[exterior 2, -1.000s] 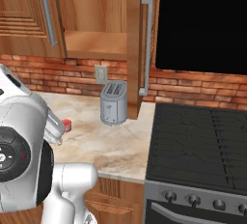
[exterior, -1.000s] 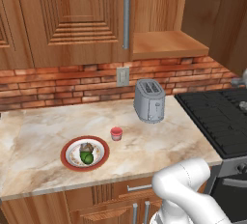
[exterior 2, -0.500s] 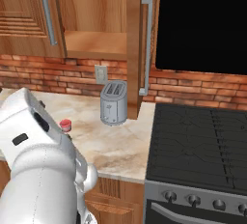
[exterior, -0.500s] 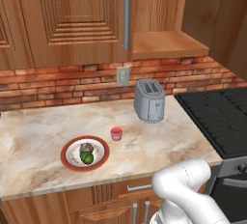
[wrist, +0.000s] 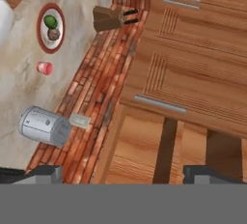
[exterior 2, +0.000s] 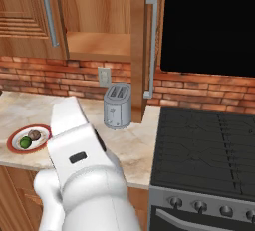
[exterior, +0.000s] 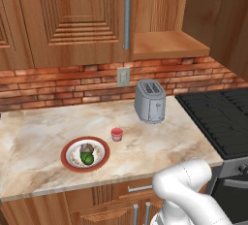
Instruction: Pick the avocado and bread from the counter and place them on the plate. Then pick the jam from the cabinet and place it next to the plate. Lastly close the cabinet door.
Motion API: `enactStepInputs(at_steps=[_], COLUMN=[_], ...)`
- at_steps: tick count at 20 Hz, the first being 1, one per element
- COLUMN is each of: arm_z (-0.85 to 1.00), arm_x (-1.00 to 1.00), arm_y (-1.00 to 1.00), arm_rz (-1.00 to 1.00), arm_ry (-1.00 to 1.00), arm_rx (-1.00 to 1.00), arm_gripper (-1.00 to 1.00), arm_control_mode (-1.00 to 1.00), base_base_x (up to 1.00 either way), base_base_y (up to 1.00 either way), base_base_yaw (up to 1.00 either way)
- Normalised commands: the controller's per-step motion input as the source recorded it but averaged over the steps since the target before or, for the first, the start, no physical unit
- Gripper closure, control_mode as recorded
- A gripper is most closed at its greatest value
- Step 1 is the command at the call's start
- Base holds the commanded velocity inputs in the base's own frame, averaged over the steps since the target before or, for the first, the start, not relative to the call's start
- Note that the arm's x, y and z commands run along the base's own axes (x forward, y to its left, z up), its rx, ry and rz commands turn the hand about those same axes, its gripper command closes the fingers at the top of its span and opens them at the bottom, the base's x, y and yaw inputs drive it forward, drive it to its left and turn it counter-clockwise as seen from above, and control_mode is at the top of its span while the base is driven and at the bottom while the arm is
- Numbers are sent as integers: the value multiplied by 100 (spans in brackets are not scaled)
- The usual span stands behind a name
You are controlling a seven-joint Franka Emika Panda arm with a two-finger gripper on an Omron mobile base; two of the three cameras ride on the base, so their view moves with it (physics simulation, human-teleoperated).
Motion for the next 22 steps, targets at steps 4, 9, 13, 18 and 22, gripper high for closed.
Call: enactStepInputs(at_steps=[4, 9, 13, 18, 22], arm_z=[0, 0, 0, 0, 0], arm_x=[2, 27, 37, 17, 29], arm_y=[-39, -20, -23, -48, -30], arm_rz=[0, 0, 0, 2, 0], arm_ry=[1, 8, 9, 5, 5], arm_rx=[14, 7, 7, 11, 9], arm_gripper=[-100, -100, -100, -100, -100], arm_control_mode=[-100, -100, -100, -100, -100], base_base_x=[0, 0, 0, 0, 0], base_base_y=[0, 0, 0, 0, 0], base_base_yaw=[0, 0, 0, 0, 0])
